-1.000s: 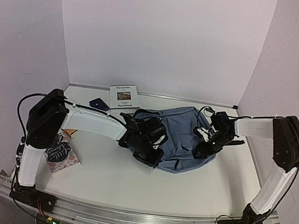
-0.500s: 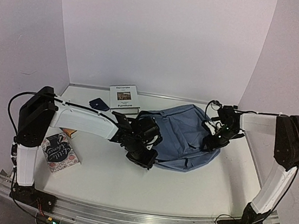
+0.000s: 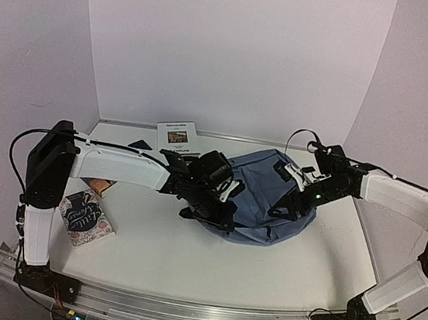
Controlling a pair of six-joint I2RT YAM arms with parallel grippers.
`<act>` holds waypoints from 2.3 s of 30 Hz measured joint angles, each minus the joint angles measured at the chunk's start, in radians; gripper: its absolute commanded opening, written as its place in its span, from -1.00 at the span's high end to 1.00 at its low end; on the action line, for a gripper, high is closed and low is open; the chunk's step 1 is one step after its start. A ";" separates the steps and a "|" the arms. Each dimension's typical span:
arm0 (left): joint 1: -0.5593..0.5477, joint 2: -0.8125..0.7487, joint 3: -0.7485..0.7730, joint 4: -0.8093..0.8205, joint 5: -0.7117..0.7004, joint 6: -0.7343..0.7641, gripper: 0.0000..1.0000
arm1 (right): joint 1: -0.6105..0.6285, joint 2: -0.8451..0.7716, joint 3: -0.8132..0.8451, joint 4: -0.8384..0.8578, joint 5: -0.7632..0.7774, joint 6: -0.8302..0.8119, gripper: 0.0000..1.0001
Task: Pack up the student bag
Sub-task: Unzip the student bag at the center of the board.
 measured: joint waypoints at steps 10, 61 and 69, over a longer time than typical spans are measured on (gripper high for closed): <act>0.043 0.000 0.000 0.055 0.090 -0.031 1.00 | 0.099 -0.013 -0.216 0.285 -0.038 -0.012 -0.38; 0.196 -0.137 -0.066 -0.054 -0.021 0.005 1.00 | 0.203 -0.026 -0.258 0.341 0.246 -0.147 1.00; 0.193 -0.147 -0.077 -0.069 -0.016 0.051 0.99 | 0.062 -0.094 -0.265 0.230 0.275 -0.251 -0.17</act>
